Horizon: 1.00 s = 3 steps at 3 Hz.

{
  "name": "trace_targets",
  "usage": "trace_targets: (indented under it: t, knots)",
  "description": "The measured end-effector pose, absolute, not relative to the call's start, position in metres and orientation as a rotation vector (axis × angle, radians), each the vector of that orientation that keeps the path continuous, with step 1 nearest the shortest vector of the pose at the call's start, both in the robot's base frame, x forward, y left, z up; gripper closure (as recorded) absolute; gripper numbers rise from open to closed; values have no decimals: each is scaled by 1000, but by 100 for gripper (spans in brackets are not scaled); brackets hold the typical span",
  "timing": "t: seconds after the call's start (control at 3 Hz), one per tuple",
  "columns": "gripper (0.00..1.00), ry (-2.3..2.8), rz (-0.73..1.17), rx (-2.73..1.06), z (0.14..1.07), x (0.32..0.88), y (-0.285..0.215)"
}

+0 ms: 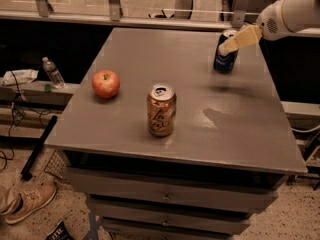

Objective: Move pepsi can near orange can

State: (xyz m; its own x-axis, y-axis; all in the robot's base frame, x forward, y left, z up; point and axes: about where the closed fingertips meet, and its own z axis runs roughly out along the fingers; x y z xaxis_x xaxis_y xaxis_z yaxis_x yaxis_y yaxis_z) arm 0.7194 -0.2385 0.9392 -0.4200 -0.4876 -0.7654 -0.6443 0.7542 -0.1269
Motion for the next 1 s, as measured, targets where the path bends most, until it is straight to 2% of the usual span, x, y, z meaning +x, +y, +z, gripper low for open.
trace_targets:
  t: [0.67, 1.0]
  knots:
    - [0, 2145, 260, -926, 920, 731, -202]
    - [16, 2181, 272, -917, 909, 739, -200]
